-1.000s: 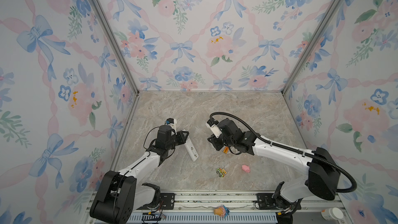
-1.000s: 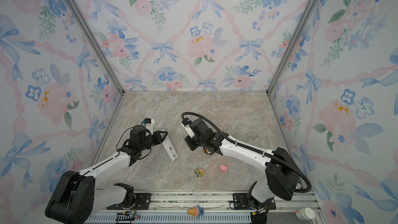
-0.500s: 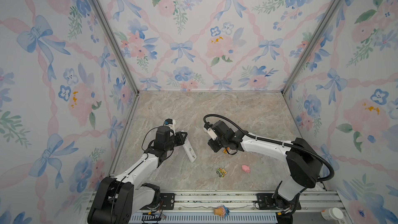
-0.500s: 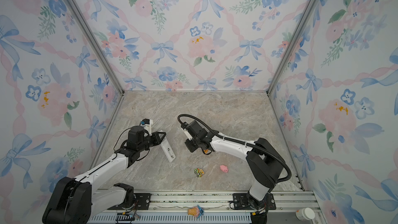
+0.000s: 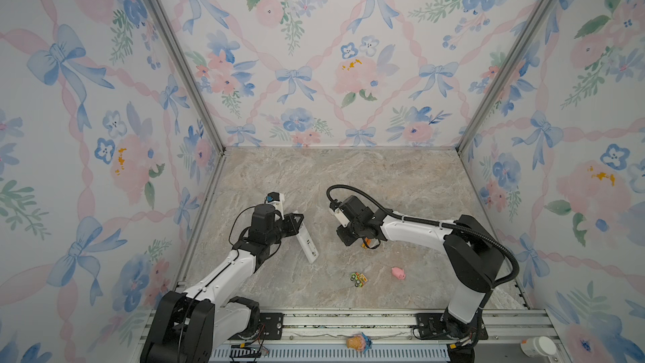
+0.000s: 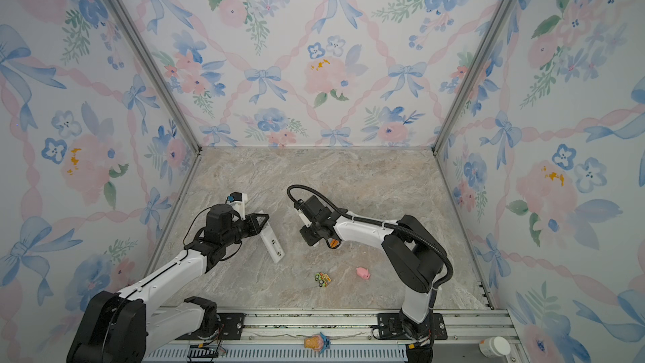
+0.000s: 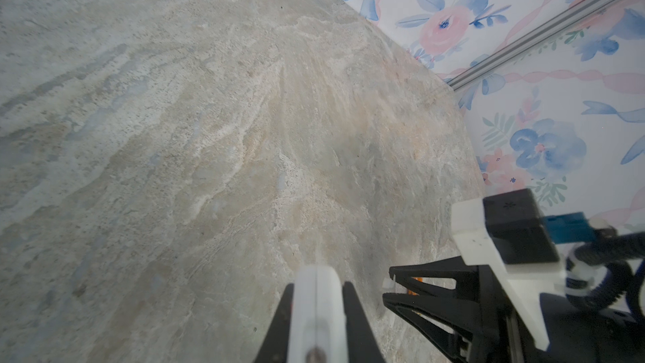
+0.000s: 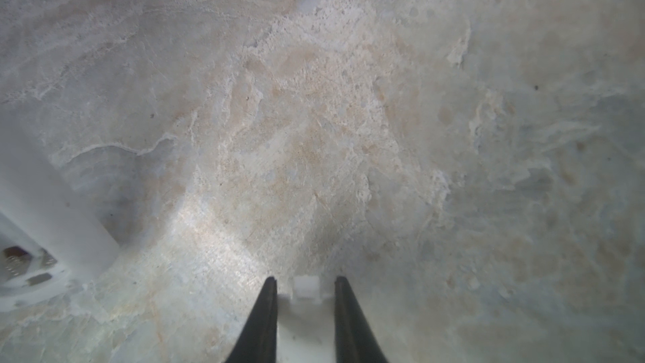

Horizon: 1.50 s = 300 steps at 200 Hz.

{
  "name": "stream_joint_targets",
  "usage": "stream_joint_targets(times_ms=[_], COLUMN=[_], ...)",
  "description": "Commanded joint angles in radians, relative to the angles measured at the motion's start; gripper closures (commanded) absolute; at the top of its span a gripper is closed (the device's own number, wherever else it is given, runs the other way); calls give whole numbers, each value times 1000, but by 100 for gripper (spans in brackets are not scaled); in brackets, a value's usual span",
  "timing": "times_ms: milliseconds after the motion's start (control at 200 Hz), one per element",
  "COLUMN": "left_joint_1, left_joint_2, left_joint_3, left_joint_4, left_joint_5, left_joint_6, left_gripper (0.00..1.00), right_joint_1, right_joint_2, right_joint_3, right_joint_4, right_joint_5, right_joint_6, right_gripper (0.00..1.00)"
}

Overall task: Load the batteries into the remote control
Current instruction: 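Drop the battery cover on the table and open the right gripper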

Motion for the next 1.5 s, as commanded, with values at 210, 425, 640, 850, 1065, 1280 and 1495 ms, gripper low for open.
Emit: stream_joint_targets(times_ms=[210, 425, 640, 850, 1065, 1280, 1495], left_joint_1=[8, 8, 8, 8, 8, 8, 8], left_joint_2=[-43, -41, -40, -38, -38, -45, -39], left_joint_3=[-1, -2, 0, 0, -4, -2, -1], left_joint_4=[17, 25, 32, 37, 43, 43, 49], left_joint_5=[23, 28, 27, 27, 28, 29, 47], left_joint_6=[10, 4, 2, 1, -2, -1, -3], left_gripper=[100, 100, 100, 100, 100, 100, 100], right_joint_1=[-19, -18, -19, -13, -9, -5, -3], right_joint_2=[57, 75, 93, 96, 96, 63, 7], right_joint_3=[40, 45, 47, 46, 48, 58, 71], right_joint_4=[-14, -14, -16, -17, -20, -37, -69], right_joint_5=[11, 21, 24, 41, 49, 60, 69], right_joint_6=[18, 20, 25, 28, 35, 37, 44], right_gripper=[76, 75, 73, 67, 59, 52, 46])
